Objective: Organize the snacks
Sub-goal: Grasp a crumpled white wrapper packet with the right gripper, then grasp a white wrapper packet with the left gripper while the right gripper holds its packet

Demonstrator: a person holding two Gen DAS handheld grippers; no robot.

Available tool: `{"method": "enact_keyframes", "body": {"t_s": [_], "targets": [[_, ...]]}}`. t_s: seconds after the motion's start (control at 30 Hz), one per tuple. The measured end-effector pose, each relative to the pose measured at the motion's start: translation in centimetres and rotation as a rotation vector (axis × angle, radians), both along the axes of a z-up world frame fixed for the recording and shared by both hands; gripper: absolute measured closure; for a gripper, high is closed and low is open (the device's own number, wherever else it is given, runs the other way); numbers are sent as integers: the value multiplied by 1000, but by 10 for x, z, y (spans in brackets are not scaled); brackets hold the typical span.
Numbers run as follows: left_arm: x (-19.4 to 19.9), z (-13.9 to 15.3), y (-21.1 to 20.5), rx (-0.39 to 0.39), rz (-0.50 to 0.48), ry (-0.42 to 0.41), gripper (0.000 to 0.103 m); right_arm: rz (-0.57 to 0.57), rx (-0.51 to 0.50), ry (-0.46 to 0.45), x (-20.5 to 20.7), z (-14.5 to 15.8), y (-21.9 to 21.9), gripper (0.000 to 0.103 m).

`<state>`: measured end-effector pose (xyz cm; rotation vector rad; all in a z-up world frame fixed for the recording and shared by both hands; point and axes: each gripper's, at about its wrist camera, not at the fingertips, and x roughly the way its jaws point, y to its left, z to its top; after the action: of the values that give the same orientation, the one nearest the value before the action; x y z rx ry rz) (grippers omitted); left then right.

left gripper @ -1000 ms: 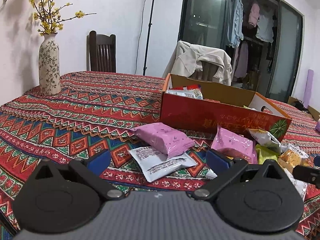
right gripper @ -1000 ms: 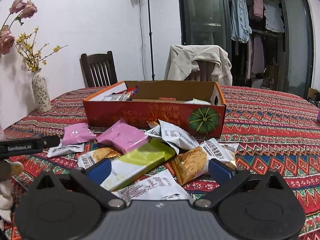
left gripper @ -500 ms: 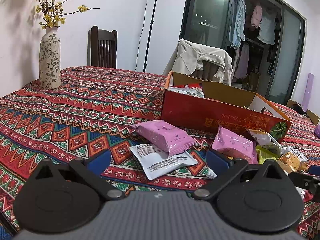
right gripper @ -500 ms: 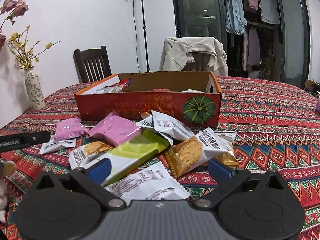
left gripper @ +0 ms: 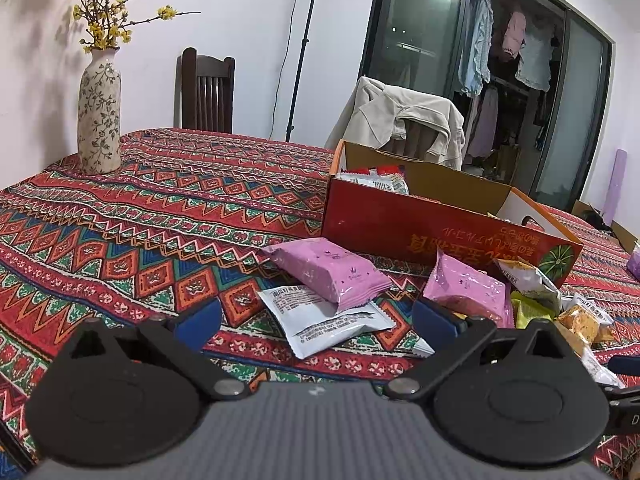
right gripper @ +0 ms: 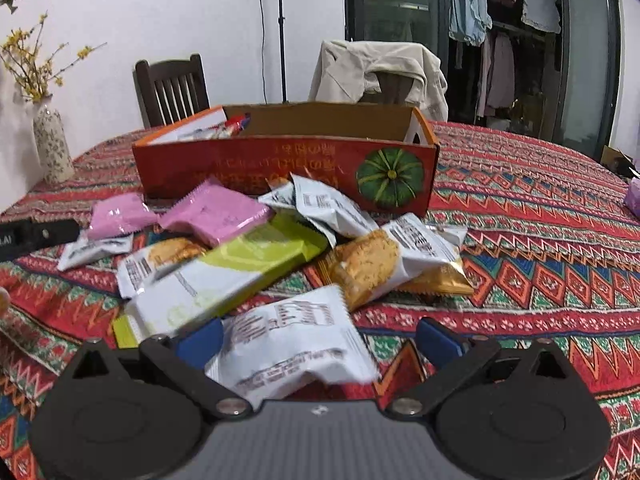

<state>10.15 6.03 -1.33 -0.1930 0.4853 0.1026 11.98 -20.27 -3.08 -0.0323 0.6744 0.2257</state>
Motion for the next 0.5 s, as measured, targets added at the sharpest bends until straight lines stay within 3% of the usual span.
{"method": "enact_keyframes", "body": {"t_s": [0.2, 0.37, 0.5], "targets": [[0, 0, 0, -1, 1, 1, 0, 0, 14, -5, -2, -1, -4, 32], [1, 0, 0, 1, 3, 4, 0, 4, 31, -22, -6, 1, -8, 65], [0, 0, 0, 3, 7, 7, 0, -1, 49, -46, -11, 3, -12, 75]]}}
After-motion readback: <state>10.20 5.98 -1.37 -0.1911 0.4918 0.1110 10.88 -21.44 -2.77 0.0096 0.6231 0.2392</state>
